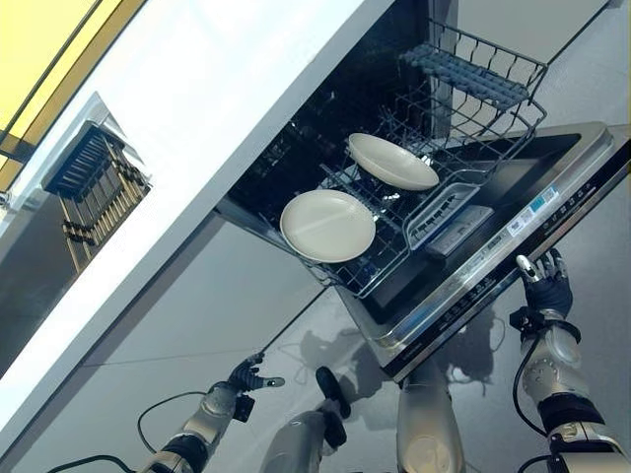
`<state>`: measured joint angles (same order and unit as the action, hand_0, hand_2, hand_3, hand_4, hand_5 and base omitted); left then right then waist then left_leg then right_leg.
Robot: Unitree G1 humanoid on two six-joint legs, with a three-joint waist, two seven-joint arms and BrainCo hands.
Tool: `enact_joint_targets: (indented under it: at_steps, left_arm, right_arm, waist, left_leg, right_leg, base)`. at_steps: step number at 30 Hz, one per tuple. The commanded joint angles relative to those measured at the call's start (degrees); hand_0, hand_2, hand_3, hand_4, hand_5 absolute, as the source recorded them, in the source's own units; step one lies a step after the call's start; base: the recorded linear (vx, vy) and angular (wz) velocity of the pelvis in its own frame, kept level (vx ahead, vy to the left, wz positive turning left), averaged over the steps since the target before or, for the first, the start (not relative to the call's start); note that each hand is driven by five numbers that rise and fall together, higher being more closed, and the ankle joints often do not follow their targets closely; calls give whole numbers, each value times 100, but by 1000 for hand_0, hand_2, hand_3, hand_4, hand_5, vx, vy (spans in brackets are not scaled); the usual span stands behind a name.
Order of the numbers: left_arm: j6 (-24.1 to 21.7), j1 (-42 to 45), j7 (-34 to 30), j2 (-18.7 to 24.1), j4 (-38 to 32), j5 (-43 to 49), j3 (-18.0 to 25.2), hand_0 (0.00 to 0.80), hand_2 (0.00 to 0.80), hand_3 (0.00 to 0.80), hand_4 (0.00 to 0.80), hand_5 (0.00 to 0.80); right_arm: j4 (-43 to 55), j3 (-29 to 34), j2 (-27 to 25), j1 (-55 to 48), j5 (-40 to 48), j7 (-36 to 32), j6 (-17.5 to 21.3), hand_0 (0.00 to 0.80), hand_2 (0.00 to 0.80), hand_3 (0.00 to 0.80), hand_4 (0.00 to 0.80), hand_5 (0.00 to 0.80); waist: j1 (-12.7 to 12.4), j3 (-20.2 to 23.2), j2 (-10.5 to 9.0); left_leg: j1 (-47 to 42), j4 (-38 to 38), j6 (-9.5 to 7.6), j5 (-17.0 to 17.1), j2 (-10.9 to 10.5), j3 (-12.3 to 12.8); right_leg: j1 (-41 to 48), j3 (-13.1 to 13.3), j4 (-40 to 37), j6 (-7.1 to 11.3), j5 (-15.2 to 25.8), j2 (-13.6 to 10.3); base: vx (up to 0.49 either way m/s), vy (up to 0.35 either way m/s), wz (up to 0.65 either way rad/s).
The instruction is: Take plates into dishwasher
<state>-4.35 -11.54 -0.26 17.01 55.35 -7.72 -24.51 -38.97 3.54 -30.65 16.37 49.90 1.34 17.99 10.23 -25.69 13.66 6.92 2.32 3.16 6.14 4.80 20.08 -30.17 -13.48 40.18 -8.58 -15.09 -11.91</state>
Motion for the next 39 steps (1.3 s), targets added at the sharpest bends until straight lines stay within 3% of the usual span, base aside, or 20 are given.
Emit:
enact_joint_targets:
  at_steps: [1,15,28,39]
  left_arm:
    - [-30,191,3,264,-140,22,363,0,0,0,0,0]
    - [41,449,-41,177,-229,175,440,0,0,0,0,0]
    - [245,708,-208,155,-143,395,551,0,0,0,0,0]
    - [293,818,-292,181,-34,615,540,0,0,0,0,0]
  right_arm:
    - [621,-335,134,375,-359,-698,17,0,0,0,0,0]
    - [1276,-968,209,766,-992,-1319,-493,0,0,0,0,0]
    - [1690,-1131,302,1189,-1104,-1204,-488,0,0,0,0,0]
    - [1434,-1144,91,1550,-1066,-1126,-598,0,0,0,0,0]
  waist:
    - [-93,-50,-210]
    - [-301,12,-284]
    - [-678,348,-390]
    - [-972,576,-479]
  left_leg:
    - [357,803,161,-135,139,-149]
    - [229,915,274,44,288,-107]
    - [-84,809,292,-44,288,-222]
    - [-296,646,256,-201,175,-456]
  right_leg:
    - [982,-279,-327,89,-709,114]
    - [1434,-532,-714,59,-637,141]
    - [2175,-943,-1307,136,-480,155]
    - [2598,-1173,-1467,208,-443,107]
  base:
    - [0,0,0]
    - [21,17,-5]
    - [60,64,-10]
    - [68,59,29]
